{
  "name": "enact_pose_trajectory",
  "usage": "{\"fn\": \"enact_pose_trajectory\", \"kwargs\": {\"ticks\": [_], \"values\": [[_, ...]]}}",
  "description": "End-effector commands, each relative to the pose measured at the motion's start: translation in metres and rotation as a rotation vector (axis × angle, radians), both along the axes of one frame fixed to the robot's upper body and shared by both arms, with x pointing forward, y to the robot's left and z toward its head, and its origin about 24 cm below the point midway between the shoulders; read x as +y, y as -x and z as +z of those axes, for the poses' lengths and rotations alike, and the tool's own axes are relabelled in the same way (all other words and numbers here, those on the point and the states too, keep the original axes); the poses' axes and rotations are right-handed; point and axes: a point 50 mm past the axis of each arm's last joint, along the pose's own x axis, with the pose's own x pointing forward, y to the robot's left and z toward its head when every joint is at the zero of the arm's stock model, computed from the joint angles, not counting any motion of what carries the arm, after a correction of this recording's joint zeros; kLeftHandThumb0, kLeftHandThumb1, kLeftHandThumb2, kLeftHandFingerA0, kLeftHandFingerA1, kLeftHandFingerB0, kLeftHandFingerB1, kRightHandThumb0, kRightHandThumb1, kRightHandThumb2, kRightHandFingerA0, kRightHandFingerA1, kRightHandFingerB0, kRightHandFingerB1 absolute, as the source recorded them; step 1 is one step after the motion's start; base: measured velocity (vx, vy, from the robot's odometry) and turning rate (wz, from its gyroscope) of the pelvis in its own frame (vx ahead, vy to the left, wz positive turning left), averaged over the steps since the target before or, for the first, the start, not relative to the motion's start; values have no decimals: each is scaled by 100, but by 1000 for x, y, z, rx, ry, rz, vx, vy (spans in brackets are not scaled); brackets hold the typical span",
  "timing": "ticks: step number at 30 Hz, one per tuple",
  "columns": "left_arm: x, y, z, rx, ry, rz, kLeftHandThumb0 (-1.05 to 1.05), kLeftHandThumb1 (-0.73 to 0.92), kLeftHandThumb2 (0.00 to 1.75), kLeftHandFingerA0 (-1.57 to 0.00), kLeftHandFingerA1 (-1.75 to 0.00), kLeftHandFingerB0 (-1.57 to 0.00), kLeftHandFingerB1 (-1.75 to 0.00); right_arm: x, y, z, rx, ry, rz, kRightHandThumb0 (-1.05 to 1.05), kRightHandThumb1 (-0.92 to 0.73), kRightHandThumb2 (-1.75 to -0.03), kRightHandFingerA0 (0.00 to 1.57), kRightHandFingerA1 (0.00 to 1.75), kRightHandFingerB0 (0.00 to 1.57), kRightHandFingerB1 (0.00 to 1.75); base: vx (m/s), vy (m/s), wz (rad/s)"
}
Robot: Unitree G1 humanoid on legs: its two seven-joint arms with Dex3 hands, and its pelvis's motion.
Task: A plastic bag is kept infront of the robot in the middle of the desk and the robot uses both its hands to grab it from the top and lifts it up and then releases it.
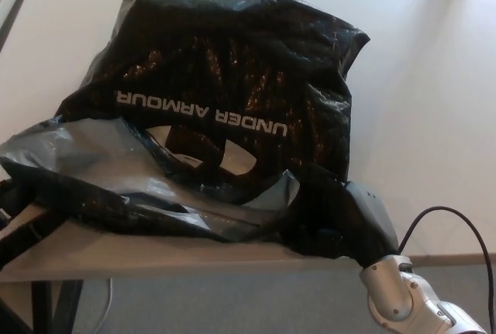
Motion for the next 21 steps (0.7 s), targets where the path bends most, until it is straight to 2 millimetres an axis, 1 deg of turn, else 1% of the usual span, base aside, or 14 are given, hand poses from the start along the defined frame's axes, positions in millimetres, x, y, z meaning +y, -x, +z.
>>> {"fn": "enact_pose_trajectory", "kwargs": {"ticks": [1,5,6,7,8,10,12,15,16,17,18,19,20,21], "values": [[12,13,-18,127,-121,43,-27,53,56,-79,-106,-31,-32,-2,-1,2,-8,-32,-11,-22,-74,-57,68,175,45,171,0,0,0],[14,15,-21,139,-139,41,-28,53,57,-81,-115,-32,-33,-1,-1,1,-1,-29,-11,-22,-74,-58,68,175,44,172,0,0,0],[15,16,-22,141,-145,43,-28,52,56,-85,-99,-36,-33,-1,-1,1,-3,-28,-11,-22,-74,-58,68,175,44,173,0,0,0],[15,16,-23,142,-154,44,-28,52,56,-85,-99,-36,-33,-1,-1,1,-5,-26,-10,-22,-74,-58,68,175,44,173,0,0,0],[15,18,-24,139,-173,32,-28,54,57,-80,-116,-35,-33,-1,-1,0,-6,-22,-14,-22,-73,-58,69,175,44,173,0,0,0],[15,18,-25,137,-186,29,-30,52,56,-83,-119,-37,-33,0,-1,2,-10,-22,-12,-23,-73,-58,69,175,45,172,0,0,0],[14,18,-26,136,-189,24,-31,52,56,-84,-142,-36,-32,0,-1,2,-8,-24,-10,-23,-74,-58,70,175,45,172,0,0,0],[13,19,-27,131,-197,18,-30,54,55,-82,-149,-36,-31,0,-1,1,-1,-26,-8,-23,-74,-58,69,175,45,172,0,0,0],[11,18,-28,102,-245,13,-39,49,65,-91,-142,-40,-40,0,-2,1,-3,-18,-8,-22,-74,-58,68,175,45,172,0,0,0],[9,17,-29,89,-275,20,-27,54,53,-79,-156,-43,-31,1,-2,1,-4,-20,-10,-22,-73,-58,69,175,45,172,0,0,0],[9,17,-29,84,-286,24,-27,54,53,-79,-156,-43,-31,1,-2,2,-4,-21,-10,-22,-73,-58,69,175,45,172,0,0,0],[5,16,-29,37,-344,52,-22,51,56,-70,-111,-45,-35,1,-2,2,-5,-23,-9,-21,-73,-58,70,175,45,172,0,0,0],[2,15,-29,6,-401,51,-23,52,56,-60,-48,-45,-35,1,-2,2,-10,-19,-9,-21,-73,-58,69,175,45,173,0,0,0],[0,15,-28,-7,-423,49,-23,52,56,-60,-48,-45,-35,1,-1,2,-12,-18,-10,-21,-73,-58,69,175,45,173,0,0,0]]}}
